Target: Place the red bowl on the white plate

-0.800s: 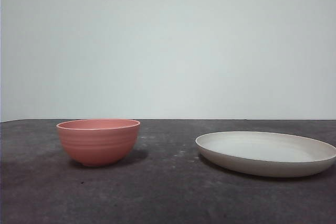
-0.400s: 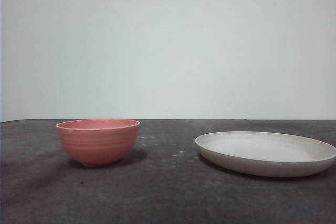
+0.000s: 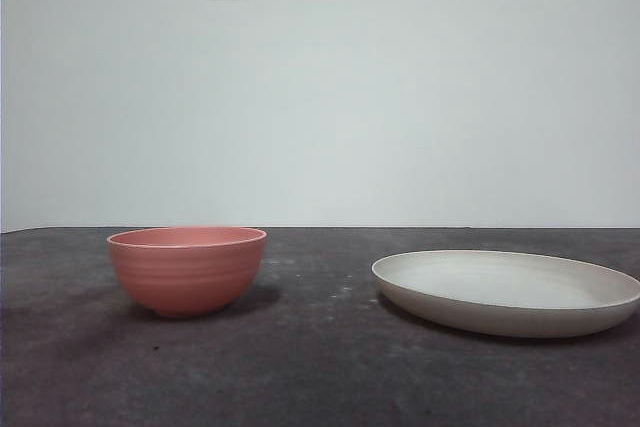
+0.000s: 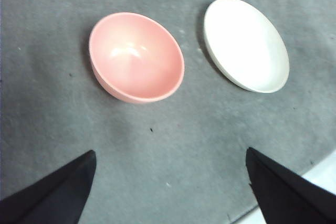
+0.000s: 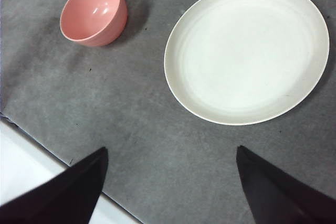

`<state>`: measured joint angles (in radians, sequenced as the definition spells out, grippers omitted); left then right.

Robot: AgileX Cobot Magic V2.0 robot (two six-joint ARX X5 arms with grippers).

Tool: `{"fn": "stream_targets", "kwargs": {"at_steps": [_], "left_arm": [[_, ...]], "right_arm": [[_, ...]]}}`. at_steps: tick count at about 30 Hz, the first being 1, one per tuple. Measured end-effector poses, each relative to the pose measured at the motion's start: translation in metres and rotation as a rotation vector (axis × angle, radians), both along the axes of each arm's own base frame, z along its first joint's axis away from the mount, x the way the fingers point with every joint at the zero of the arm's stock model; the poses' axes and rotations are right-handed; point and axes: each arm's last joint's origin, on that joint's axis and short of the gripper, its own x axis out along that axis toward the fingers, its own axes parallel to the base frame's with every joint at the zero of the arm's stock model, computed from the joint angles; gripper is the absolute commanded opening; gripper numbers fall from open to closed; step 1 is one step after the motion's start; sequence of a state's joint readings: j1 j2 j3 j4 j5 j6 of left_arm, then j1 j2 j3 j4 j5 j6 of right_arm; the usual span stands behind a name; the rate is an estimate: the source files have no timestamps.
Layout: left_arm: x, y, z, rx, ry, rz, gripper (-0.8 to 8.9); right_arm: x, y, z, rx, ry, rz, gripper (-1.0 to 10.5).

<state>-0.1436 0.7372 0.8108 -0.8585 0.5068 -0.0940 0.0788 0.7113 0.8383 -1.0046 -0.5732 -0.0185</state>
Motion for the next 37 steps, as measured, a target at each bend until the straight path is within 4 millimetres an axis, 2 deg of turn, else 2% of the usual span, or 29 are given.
{"fn": "stream_targets", "kwargs": {"at_steps": [4,9,17,22,28,33,37], "left_arm": [[0.023,-0.009,0.003,0.046,0.028,-0.005,4.21],[0.056,-0.026,-0.001,0.130,0.070,-0.010,4.34],[0.114,-0.056,-0.024,0.267,0.140,0.006,4.36],[0.141,-0.065,-0.045,0.347,0.172,0.041,4.36],[0.160,-0.072,-0.072,0.366,0.214,0.037,4.36],[0.169,-0.075,-0.089,0.378,0.245,0.033,4.25],[0.171,-0.076,-0.092,0.381,0.250,0.033,3.04]], "right_arm": [[0.000,0.000,0.000,0.000,0.000,0.000,3.9],[0.000,0.000,0.000,0.000,0.000,0.000,3.9],[0.000,0.000,0.000,0.004,0.004,-0.004,3.9],[0.000,0.000,0.000,0.006,0.007,-0.007,3.9],[0.000,0.000,0.000,0.008,0.009,-0.009,3.9],[0.000,0.000,0.000,0.008,0.009,-0.010,3.9],[0.000,0.000,0.000,0.008,0.009,-0.010,3.9]]}}
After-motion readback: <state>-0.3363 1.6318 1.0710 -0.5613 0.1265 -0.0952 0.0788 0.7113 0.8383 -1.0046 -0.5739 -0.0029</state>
